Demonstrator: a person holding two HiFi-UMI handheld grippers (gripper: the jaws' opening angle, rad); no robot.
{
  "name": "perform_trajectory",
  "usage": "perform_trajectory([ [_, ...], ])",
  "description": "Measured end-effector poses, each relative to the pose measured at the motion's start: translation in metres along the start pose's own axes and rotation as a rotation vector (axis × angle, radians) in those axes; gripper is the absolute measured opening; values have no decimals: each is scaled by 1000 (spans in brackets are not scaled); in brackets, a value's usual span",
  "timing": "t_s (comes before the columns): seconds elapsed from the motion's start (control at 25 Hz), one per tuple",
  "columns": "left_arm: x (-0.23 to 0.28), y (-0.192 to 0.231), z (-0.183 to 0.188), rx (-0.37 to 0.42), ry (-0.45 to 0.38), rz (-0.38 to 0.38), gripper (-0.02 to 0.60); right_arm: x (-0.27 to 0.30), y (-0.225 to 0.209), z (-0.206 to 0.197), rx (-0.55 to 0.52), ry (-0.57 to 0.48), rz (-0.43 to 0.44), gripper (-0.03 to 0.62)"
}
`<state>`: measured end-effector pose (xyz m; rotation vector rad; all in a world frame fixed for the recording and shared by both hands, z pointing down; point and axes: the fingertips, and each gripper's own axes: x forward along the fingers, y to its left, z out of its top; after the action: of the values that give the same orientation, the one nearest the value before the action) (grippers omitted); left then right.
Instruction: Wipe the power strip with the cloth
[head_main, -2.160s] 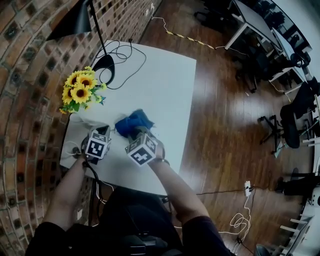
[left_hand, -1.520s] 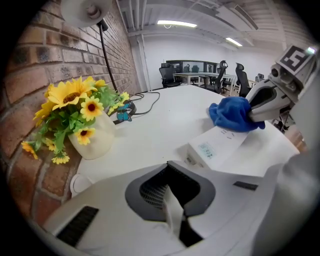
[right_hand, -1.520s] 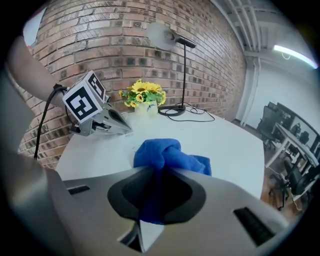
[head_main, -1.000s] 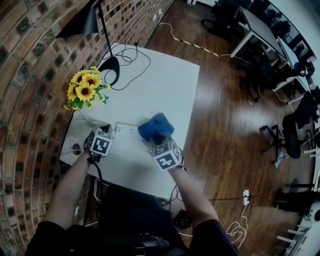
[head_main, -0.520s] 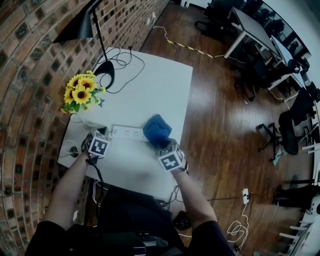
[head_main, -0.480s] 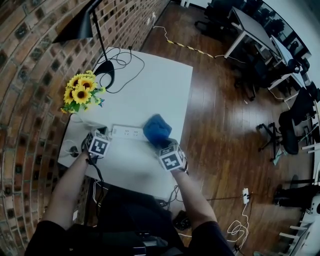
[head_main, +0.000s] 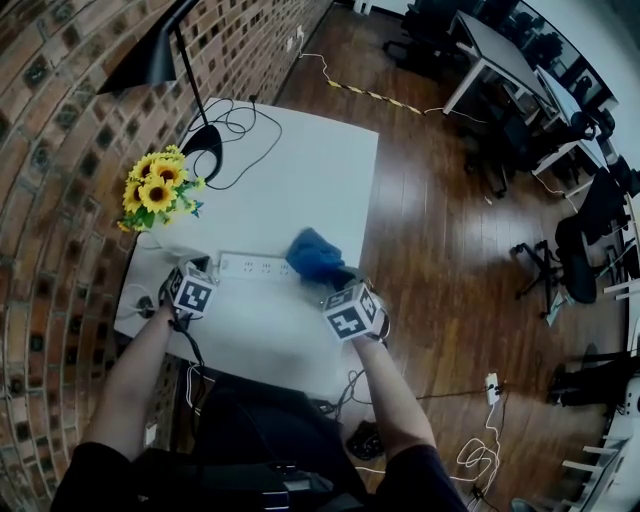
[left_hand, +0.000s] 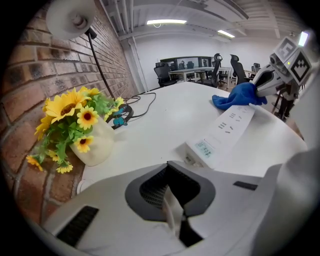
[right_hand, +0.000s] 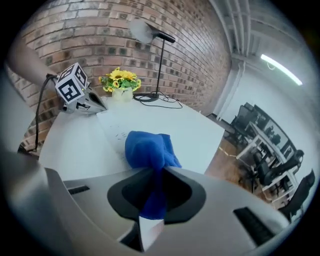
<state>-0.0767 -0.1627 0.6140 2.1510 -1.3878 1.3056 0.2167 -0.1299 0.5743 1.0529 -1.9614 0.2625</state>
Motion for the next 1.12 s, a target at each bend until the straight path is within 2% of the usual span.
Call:
perform_trajectory([
  [0.08, 2, -2, -5, -11, 15, -12, 17, -8, -7, 7, -64, -16, -15, 48],
  [0.32, 1, -1, -5, -30, 23, -12, 17, -51, -34, 37, -170, -95, -59, 48],
  [0.52, 0, -1, -3, -24, 18, -3, 17, -70, -24, 56, -239, -149, -13, 48],
  [0.76, 1, -1, -2, -27, 27, -20, 17, -32, 13, 49, -278, -60, 113, 48],
  [0.96, 5, -6, -7, 26, 18, -44, 17, 10, 40, 45, -329, 9, 164, 48],
  [1.12, -3, -10, -2, 19, -7, -93, 17, 29, 47, 48, -284, 39, 159, 46],
])
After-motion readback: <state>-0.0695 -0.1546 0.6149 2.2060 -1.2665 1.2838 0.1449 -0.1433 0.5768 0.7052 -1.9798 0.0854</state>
